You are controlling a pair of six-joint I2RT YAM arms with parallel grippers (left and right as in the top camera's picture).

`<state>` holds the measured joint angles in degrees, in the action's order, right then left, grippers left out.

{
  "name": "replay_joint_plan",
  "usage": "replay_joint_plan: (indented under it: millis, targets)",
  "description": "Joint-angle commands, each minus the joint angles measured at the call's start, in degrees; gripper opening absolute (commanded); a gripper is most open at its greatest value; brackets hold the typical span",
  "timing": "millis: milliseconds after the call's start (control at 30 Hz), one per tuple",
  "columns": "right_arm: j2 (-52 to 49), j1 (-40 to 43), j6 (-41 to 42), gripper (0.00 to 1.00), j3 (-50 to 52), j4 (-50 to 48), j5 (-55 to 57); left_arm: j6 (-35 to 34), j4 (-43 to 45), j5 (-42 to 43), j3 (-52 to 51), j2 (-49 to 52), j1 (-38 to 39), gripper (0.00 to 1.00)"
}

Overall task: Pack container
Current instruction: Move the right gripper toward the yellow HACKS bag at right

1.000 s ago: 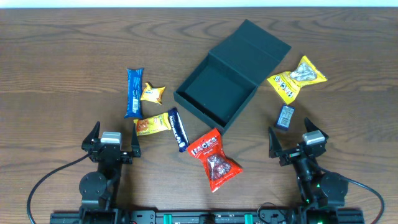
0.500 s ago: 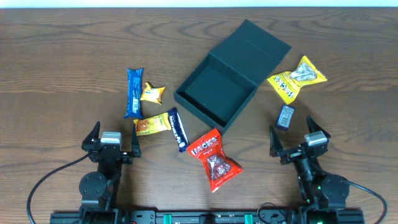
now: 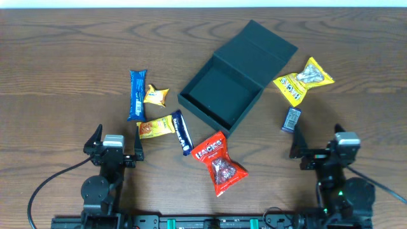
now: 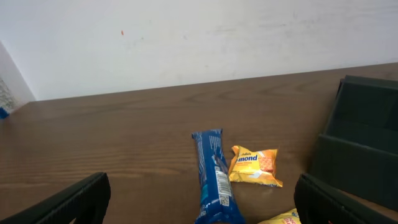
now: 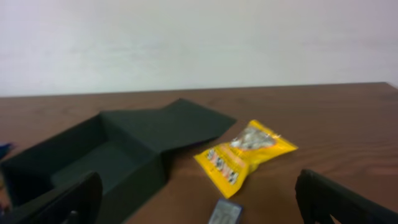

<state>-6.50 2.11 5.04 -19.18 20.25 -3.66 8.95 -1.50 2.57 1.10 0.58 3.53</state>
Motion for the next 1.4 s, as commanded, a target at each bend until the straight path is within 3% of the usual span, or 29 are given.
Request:
replay_joint_plan:
  millis: [0,367,533,633,867,933,1067,1367]
  targets:
    - [-5.5,0.0,3.1,0.99,-5.0,1.8,6.3,-0.4,-2.9,-1.1,-0.9,-0.4,-0.2,0.95]
    - [-38.5,-0.1,6.9,0.99,-23.7,5.9,7.7,-0.4,-2.9,-1.1,-0.9,-0.4,-0.2,0.95]
    - [-54.5,-0.1,8.3,0.99,-38.5,17.5,4.3,-0.4,-2.9,-1.1,-0.9,-0.4,-0.2,0.95]
    - [-60.8,0.0,9.5,0.99,-46.2,24.7,-3.7,-0.4,-2.9,-1.1,-0.9,-0.4,-0.2,0.95]
    - [-63.2,0.2,9.4,0.98,-47.2,23.1,-19.4,-0.4,-2.9,-1.1,-0.9,-0.4,-0.2,0.95]
    - [-63.3,1.0,10.4,0.99,-47.2,21.4,-15.7,-0.4,-2.9,-1.1,-0.9,-0.4,-0.2,0.95]
    - [-64.3,4.9,24.3,0.99,-47.2,22.4,-5.4,-0.4,-2.9,-1.1,-0.9,-0.4,-0.2,0.95]
    - [-77.0,10.4,36.2,0.98,-47.2,17.9,-8.3,-0.4,-2.9,-1.1,-0.9,-0.4,-0.2,0.95]
